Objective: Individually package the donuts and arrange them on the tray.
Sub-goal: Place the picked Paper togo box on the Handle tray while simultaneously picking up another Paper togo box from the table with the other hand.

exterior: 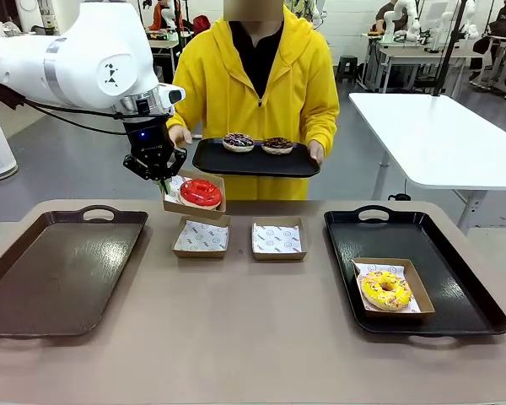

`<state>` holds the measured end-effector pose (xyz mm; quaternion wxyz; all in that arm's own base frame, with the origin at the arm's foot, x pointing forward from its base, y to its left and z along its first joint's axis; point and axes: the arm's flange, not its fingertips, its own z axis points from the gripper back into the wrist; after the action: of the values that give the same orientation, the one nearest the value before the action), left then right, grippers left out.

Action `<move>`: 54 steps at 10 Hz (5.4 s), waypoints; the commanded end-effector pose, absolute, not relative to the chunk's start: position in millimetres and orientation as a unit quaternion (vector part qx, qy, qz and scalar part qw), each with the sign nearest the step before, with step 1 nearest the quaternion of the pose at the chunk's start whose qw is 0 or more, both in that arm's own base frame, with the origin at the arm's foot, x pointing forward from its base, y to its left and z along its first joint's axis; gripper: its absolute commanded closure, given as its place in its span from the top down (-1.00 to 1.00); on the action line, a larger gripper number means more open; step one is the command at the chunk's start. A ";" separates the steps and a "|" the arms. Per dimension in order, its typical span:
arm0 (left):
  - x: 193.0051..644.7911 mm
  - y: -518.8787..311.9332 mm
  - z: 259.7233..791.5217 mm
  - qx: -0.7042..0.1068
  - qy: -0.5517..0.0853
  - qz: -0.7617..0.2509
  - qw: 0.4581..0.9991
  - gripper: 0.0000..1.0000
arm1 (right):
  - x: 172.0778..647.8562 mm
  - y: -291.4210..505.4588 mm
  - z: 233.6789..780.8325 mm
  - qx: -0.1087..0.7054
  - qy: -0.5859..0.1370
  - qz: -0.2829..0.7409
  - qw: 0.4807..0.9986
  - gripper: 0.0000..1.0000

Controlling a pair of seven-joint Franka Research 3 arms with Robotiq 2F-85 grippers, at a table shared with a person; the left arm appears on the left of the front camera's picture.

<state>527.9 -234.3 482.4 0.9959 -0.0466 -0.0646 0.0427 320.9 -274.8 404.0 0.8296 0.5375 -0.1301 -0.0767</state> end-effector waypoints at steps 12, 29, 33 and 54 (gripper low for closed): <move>443.0 -142.1 510.4 -0.051 -0.076 -0.036 0.995 -0.98 | 389.5 -106.2 485.1 0.398 -0.124 -0.022 0.909 1.00; 381.9 -37.2 458.8 -0.039 -0.035 0.065 0.996 -0.98 | 445.3 79.5 469.1 0.265 -0.168 0.046 0.949 1.00; 399.4 -36.3 439.0 0.012 -0.027 0.012 0.999 -0.98 | 484.5 167.9 483.2 0.087 -0.118 0.040 0.988 1.00; 403.2 -35.6 409.6 0.019 -0.002 0.006 1.000 -0.98 | 563.1 262.8 357.4 0.023 -0.081 0.026 0.996 1.00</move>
<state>400.6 -34.4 412.5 0.9997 0.0194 0.0008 -0.0140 563.3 263.3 362.0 0.9962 0.0371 -0.0734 0.0284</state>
